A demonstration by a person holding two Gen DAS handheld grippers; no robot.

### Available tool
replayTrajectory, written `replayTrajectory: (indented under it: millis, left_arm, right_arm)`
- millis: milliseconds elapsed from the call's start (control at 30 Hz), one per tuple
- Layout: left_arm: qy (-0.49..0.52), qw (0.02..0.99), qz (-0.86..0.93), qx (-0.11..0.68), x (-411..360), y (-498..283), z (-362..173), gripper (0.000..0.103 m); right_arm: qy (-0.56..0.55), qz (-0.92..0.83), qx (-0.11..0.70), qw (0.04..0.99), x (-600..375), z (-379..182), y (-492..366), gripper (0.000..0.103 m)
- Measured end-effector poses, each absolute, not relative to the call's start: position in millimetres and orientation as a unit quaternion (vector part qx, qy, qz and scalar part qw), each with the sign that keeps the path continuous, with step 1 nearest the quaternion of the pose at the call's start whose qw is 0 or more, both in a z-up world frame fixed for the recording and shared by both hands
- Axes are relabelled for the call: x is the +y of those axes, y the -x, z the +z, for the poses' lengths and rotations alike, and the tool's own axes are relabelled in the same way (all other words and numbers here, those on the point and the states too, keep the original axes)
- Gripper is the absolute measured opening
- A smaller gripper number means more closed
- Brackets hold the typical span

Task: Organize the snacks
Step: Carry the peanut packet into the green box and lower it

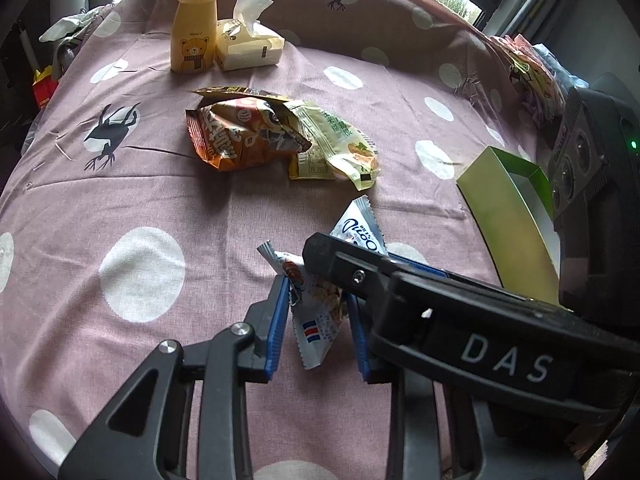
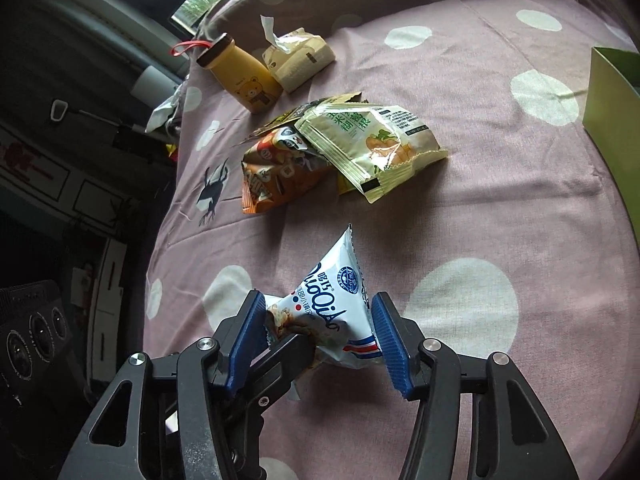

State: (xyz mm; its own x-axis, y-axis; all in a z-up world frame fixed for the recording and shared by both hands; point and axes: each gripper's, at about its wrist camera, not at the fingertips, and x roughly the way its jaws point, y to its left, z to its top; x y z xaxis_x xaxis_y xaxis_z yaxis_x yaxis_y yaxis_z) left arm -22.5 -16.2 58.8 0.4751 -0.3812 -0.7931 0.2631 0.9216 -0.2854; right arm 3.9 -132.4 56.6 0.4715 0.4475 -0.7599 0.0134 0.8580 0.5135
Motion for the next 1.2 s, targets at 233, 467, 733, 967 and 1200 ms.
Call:
replayTrajectory:
  millis: [233,467,733,967,1200]
  left_arm:
    - [0.058,0.88,-0.19,0.431,-21,33,77,0.029]
    - [0.055,0.893,-0.191,0.404,-28,40,88,0.028]
    - [0.052,0.907,-0.207,0.364,-41,50,107,0.027]
    - [0.053,0.912,-0.23,0.334,-54,58,123,0.027]
    - [0.037,0.915,-0.255,0.31,-78,65,139,0.027]
  right_arm:
    - [-0.227,0.136,0.455,0.85,-137,78,6,0.058]
    - [-0.218,0.126,0.428,0.868,-137,94,14,0.058]
    - [-0.212,0.114,0.389,0.889,-148,115,28,0.058]
    - [-0.2,0.093,0.347,0.912,-159,135,42,0.058]
    - [-0.214,0.075,0.307,0.924,-182,151,56,0.058]
